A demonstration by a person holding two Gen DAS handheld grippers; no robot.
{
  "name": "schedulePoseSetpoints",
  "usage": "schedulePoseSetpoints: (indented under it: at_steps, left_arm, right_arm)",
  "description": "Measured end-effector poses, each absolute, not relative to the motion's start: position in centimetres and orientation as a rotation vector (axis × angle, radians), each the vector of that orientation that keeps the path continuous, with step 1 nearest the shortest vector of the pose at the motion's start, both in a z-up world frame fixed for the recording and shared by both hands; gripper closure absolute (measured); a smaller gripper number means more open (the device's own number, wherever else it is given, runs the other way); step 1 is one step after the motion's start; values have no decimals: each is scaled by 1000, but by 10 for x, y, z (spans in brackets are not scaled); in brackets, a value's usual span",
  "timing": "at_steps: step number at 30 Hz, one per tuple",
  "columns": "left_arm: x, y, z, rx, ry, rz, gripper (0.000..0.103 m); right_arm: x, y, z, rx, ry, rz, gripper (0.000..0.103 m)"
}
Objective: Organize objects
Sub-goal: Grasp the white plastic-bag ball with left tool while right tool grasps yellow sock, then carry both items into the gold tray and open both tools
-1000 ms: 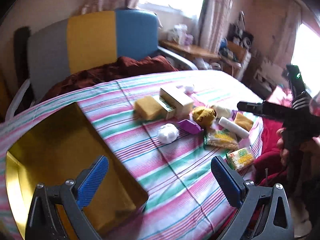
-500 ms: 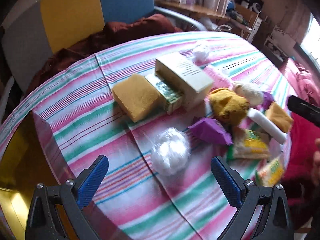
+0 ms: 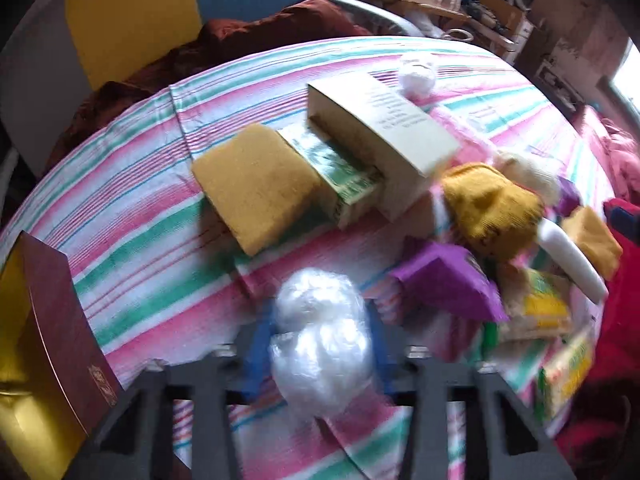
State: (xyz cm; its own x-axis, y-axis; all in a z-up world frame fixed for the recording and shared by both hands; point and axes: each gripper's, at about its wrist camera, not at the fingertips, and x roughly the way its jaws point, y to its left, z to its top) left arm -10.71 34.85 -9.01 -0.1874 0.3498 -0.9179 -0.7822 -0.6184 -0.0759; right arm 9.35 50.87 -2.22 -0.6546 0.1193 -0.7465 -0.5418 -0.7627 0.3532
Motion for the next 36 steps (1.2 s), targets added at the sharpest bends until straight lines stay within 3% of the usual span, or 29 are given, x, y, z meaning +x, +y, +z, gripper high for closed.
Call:
schedulePoseSetpoints:
  at_steps: [3, 7, 16, 18, 19, 22, 29, 36]
  left_arm:
    - [-98, 334, -84, -1281, 503, 1901, 63]
    - [-79, 314, -70, -1221, 463, 1915, 64]
    - [-57, 281, -37, -1156, 333, 1935, 63]
    - [-55, 271, -30, -1140, 309, 1949, 63]
    - [-53, 266, -28, -1136, 302, 1953, 63]
    - [-52, 250, -21, -1124, 259, 1972, 63]
    - [-59, 195, -8, -1115, 140, 2072, 62]
    - [-79, 110, -8, -1171, 38, 2271, 62]
  right_arm:
    - [85, 502, -23, -1098, 766, 2430, 12]
    - [63, 499, -26, -1201, 763, 2427, 25]
    - [-9, 507, -64, -1453, 598, 2315, 25]
    - [-19, 509, -82, -1541, 557, 2257, 38]
    - [-19, 508, -86, -1553, 534, 2240, 56]
    - [-10, 508, -78, -1501, 533, 2263, 67]
    - [20, 488, -17, -1313, 515, 2396, 69]
    - [-1, 407, 25, -1267, 481, 2680, 69]
